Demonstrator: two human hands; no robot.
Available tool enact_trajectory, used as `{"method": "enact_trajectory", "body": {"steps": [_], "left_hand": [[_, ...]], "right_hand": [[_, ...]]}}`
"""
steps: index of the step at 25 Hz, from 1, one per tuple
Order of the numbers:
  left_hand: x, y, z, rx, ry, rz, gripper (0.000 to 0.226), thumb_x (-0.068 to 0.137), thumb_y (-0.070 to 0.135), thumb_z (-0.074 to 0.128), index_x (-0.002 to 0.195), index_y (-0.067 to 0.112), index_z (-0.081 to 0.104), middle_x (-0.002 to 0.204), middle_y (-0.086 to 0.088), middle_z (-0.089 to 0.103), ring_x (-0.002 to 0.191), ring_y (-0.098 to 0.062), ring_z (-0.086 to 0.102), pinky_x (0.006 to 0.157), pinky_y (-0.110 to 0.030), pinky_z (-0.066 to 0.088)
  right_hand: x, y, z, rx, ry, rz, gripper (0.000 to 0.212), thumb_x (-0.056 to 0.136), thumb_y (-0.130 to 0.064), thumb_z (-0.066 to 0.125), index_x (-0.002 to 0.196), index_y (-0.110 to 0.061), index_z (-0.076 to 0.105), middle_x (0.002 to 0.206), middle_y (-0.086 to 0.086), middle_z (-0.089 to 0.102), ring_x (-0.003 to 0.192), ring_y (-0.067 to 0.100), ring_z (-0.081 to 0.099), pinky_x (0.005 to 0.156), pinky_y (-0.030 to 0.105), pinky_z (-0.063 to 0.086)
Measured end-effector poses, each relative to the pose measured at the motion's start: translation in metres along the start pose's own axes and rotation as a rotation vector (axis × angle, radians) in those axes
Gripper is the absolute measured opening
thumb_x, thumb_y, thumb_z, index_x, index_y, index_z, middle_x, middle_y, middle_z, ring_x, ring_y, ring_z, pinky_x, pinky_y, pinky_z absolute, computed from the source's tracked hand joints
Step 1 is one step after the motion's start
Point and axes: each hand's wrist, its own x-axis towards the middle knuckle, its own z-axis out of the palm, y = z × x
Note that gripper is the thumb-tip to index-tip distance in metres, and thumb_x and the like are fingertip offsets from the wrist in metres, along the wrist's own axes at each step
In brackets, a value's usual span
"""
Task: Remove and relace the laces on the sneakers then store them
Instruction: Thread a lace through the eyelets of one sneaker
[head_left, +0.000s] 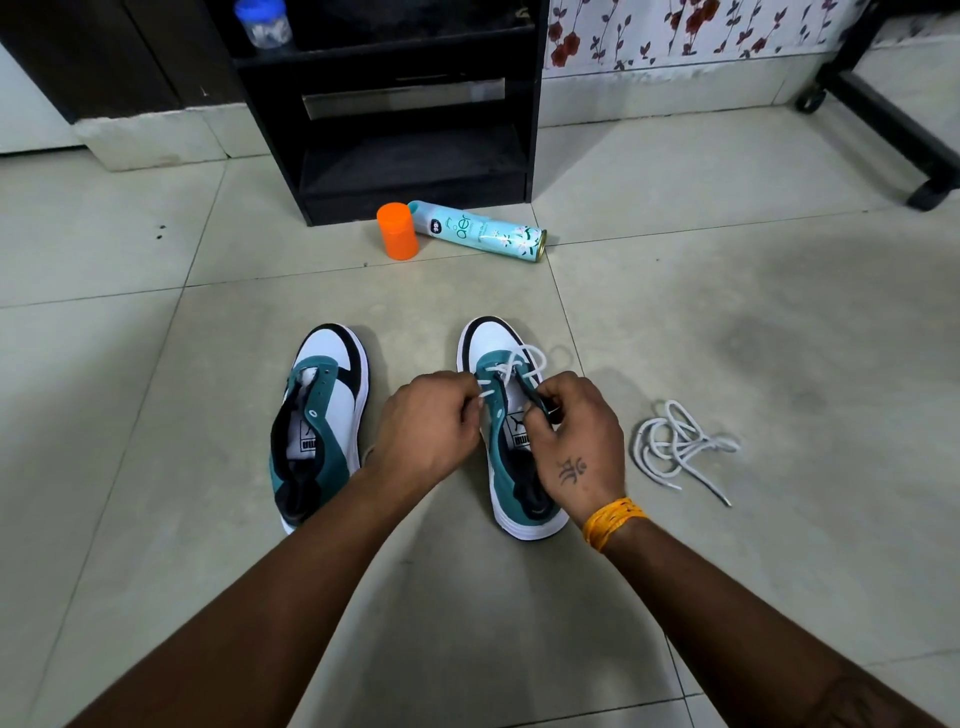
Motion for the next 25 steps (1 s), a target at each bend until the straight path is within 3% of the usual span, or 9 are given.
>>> {"method": "enact_trajectory", "body": {"steps": [3,5,8,12,18,22,25], "left_hand": [[-0.002,-0.004,-0.008,0.303,-0.254,-0.131,0.022,0.093,0.04,0.064,0.099,0.02,0.069,0.102,-0.007,0.071,0.094,-0.03,0.068,0.07,-0.03,0.042],[-0.003,-0.006,-0.007,0.333,-0.332,-0.166,0.028,0.092,0.044,0.066,0.103,0.019,0.07,0.106,-0.008,0.071,0.097,-0.03,0.068,0.072,-0.029,0.043],[0.003,-0.005,-0.001,0.015,-0.179,-0.167,0.019,0.087,0.039,0.058,0.091,0.024,0.069,0.09,0.002,0.074,0.082,-0.026,0.067,0.07,-0.031,0.053],[0.007,-0.001,0.001,-0.342,-0.046,-0.18,0.012,0.092,0.026,0.064,0.081,0.027,0.068,0.074,0.01,0.07,0.071,-0.013,0.064,0.064,-0.025,0.047],[0.01,-0.014,0.0,-0.004,-0.221,-0.225,0.016,0.086,0.027,0.057,0.079,0.016,0.066,0.079,-0.003,0.068,0.079,-0.029,0.063,0.064,-0.032,0.047],[0.013,-0.006,-0.001,-0.229,-0.108,-0.159,0.014,0.086,0.04,0.062,0.08,0.027,0.064,0.073,0.01,0.067,0.072,-0.015,0.064,0.064,-0.027,0.049],[0.01,-0.007,0.006,-0.42,-0.068,-0.182,0.017,0.094,0.023,0.066,0.077,0.021,0.064,0.073,0.004,0.069,0.072,-0.018,0.064,0.065,-0.023,0.047]], "right_hand": [[0.0,0.0,-0.001,0.006,0.005,0.003,0.006,0.088,-0.023,0.065,0.093,-0.023,0.06,0.091,-0.007,0.059,0.081,0.015,0.058,0.072,0.036,0.049],[0.001,-0.001,-0.001,0.004,0.007,0.01,0.007,0.089,-0.023,0.065,0.093,-0.022,0.06,0.091,-0.007,0.06,0.082,0.016,0.058,0.072,0.036,0.049],[0.0,-0.002,-0.001,-0.004,0.007,0.001,0.007,0.088,-0.023,0.065,0.092,-0.022,0.059,0.09,-0.006,0.06,0.081,0.017,0.058,0.071,0.037,0.05],[0.0,-0.002,-0.001,-0.004,0.009,0.005,0.007,0.088,-0.022,0.065,0.092,-0.021,0.058,0.089,-0.006,0.059,0.079,0.016,0.057,0.069,0.038,0.05],[0.0,-0.004,0.0,-0.002,0.013,0.008,0.006,0.09,-0.023,0.064,0.092,-0.022,0.059,0.091,-0.006,0.059,0.081,0.017,0.058,0.071,0.038,0.05],[0.0,-0.004,0.001,-0.011,0.013,0.013,0.007,0.089,-0.022,0.064,0.093,-0.021,0.058,0.091,-0.005,0.059,0.082,0.017,0.057,0.07,0.037,0.049],[0.0,-0.003,0.001,-0.011,0.02,0.009,0.007,0.089,-0.021,0.063,0.094,-0.02,0.058,0.091,-0.005,0.059,0.081,0.017,0.057,0.071,0.038,0.05]]}}
